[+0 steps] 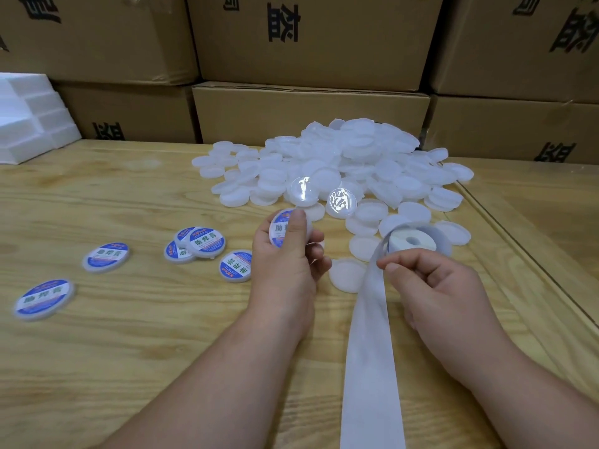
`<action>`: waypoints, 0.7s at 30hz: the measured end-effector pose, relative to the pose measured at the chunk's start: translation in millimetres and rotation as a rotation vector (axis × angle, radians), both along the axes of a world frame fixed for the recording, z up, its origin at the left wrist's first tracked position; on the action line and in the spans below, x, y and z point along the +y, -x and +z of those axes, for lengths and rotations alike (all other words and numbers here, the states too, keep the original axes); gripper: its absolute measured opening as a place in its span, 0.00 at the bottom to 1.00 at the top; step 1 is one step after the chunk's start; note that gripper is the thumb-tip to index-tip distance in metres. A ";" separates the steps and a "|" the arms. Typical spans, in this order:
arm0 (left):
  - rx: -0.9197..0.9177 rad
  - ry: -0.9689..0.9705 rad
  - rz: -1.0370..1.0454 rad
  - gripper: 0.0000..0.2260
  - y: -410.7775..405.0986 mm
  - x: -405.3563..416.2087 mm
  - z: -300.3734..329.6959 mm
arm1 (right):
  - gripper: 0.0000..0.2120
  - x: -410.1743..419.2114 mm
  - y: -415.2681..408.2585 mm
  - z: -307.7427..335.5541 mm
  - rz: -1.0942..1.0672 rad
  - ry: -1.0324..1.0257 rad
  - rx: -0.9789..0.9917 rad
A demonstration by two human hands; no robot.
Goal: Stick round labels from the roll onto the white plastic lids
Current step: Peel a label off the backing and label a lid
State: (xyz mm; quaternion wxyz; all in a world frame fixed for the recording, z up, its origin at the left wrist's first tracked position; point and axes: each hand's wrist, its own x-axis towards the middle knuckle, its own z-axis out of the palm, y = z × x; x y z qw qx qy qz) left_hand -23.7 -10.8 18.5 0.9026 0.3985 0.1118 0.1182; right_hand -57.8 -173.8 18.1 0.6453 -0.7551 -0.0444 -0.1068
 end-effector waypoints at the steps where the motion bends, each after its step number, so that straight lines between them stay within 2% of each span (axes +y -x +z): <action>1: 0.012 0.026 0.025 0.13 -0.6 1.1 -0.2 | 0.13 -0.1 -0.1 -0.4 -0.002 0.005 -0.003; 6: 0.077 0.194 0.226 0.32 -7.8 13.5 1.4 | 0.13 -0.6 -2.1 -2.3 -0.013 0.019 -0.022; 10: 0.079 0.244 0.328 0.33 -12.0 19.9 0.4 | 0.11 -3.3 -3.1 -4.0 -0.065 0.063 -0.047; 13: 0.064 0.189 0.284 0.30 -9.3 19.4 2.1 | 0.11 -5.2 -3.6 -2.5 -0.136 0.088 -0.093; 15: 0.030 -0.096 0.176 0.22 -2.0 15.1 3.1 | 0.11 -7.3 -4.3 -2.0 -0.175 0.082 -0.101; 18: -0.050 -0.810 -0.015 0.13 13.6 0.8 1.7 | 0.09 -10.1 -5.2 -1.9 -0.198 0.084 -0.068; 20: -0.063 -1.244 -0.161 0.22 21.5 -10.1 -1.8 | 0.07 -11.3 -6.9 -2.2 -0.216 0.120 -0.041; 21: -0.081 -1.388 -0.217 0.25 25.2 -14.4 -3.5 | 0.07 -11.6 -7.6 -2.3 -0.228 0.133 -0.025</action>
